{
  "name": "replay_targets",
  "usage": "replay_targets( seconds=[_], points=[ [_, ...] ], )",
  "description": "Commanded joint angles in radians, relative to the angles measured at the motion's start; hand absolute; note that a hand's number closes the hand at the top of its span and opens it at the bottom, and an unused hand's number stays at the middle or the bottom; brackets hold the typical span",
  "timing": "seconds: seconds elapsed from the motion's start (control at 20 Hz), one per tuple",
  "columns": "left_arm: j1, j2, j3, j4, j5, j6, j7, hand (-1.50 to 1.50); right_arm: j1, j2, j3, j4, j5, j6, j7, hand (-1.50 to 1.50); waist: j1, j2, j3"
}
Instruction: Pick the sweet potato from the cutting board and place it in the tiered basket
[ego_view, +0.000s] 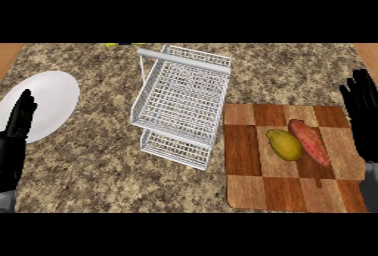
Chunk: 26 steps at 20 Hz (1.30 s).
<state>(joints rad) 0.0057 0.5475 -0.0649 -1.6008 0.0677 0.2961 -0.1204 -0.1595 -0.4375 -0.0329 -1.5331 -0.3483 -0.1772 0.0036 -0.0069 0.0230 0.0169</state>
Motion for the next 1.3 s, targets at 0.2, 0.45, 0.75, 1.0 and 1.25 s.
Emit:
replay_targets(
  seconds=[0.2, 0.45, 0.75, 1.0, 1.25],
  points=[
    [-0.037, -0.082, -0.053, 0.033, 0.137, -0.109, 0.129, 0.00, -0.076, 0.014, 0.205, -0.185, -0.123, 0.414, -0.113, 1.50, 0.012, -0.023, -0.014],
    [-0.024, -0.113, -0.075, 0.004, 0.239, -0.172, 0.265, 0.00, 0.055, -0.007, 0.128, 0.044, 0.111, 0.145, -0.086, -1.50, 0.008, -0.019, -0.015],
    [-0.056, -0.153, -0.066, 0.007, 0.219, -0.157, 0.302, 0.00, 0.055, -0.171, 0.067, -0.071, 0.170, 0.297, -0.189, -1.50, -0.003, -0.025, -0.017],
    [-0.063, -0.153, -0.053, 0.002, 0.231, -0.156, 0.309, 0.00, -0.007, -0.405, 0.060, -0.112, 0.372, 0.312, -0.108, -1.50, -0.011, -0.029, -0.020],
    [-0.074, -0.150, -0.056, 0.027, 0.220, -0.169, 0.301, 0.00, -0.011, -0.595, 0.176, -0.193, 0.478, 0.516, -0.003, -1.50, -0.001, -0.025, -0.022]
  ],
)
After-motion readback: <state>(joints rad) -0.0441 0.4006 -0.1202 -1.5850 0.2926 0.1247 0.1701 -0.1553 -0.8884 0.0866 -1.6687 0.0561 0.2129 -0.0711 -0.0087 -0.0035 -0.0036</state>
